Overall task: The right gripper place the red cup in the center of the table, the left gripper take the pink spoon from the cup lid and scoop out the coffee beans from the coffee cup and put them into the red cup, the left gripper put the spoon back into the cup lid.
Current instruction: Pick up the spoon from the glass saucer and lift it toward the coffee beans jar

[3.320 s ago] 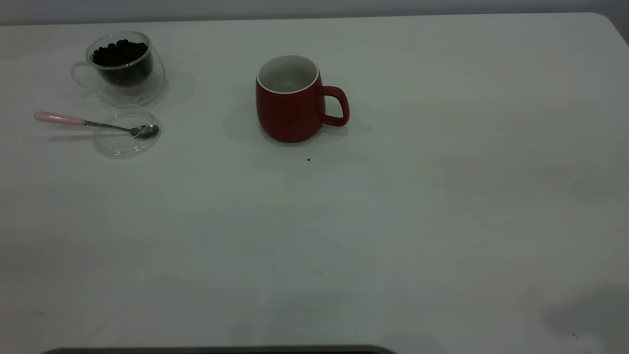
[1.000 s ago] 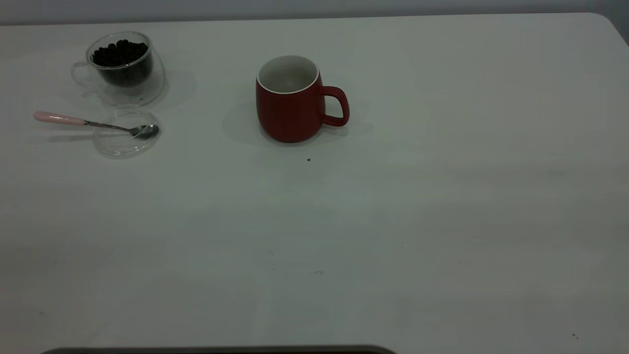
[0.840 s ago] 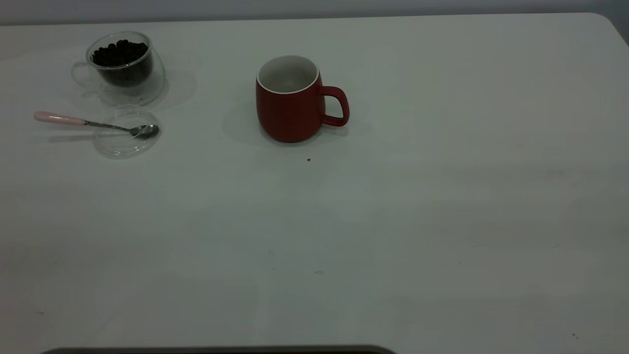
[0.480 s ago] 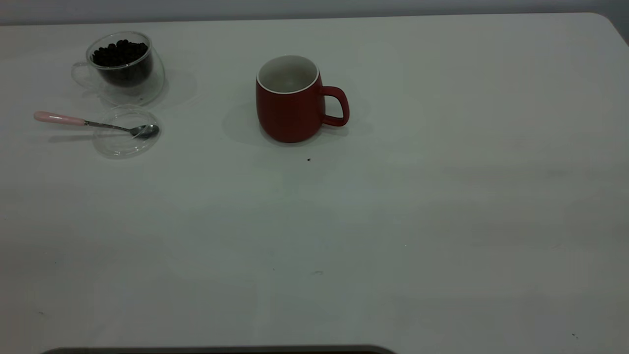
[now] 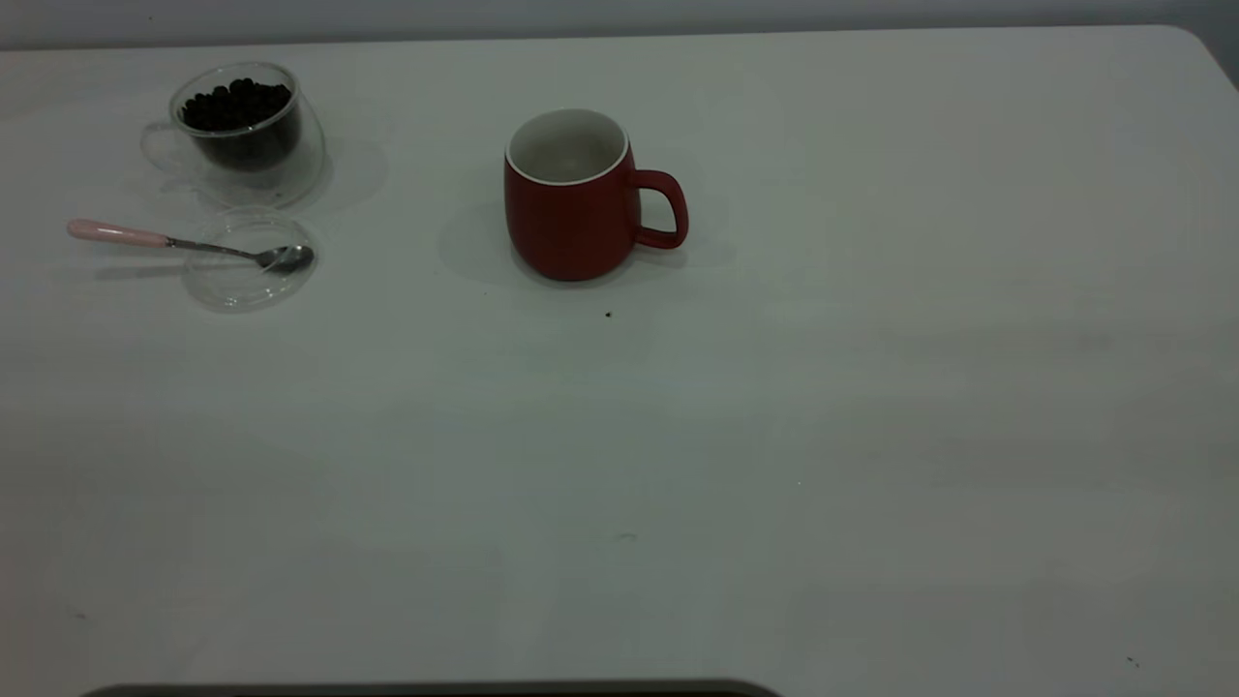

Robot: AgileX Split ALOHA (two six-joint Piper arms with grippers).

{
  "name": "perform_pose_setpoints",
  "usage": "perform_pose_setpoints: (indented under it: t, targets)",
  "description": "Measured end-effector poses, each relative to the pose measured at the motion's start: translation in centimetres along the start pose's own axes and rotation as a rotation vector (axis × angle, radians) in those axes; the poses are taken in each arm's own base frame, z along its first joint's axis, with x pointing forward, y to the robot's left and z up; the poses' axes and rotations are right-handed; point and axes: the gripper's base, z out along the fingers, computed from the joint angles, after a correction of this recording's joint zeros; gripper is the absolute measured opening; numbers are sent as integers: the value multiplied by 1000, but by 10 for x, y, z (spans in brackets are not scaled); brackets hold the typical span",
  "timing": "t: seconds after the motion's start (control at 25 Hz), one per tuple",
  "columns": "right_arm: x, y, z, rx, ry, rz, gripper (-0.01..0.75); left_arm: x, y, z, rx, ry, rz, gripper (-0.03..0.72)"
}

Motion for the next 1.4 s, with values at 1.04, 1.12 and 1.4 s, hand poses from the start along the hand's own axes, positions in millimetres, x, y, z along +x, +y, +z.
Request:
perform_pose_setpoints:
  t: [1.04,1.12,1.4]
  targets:
    - [0,0,0,0,1,0,591,-145,14,275,469,647,-81,710]
    - [0,0,0,0,1,0,591,-140,29,295,532,645,-107,710]
    - [0,0,0,0,2,0,591,-97,75,354,594,684,-243,710]
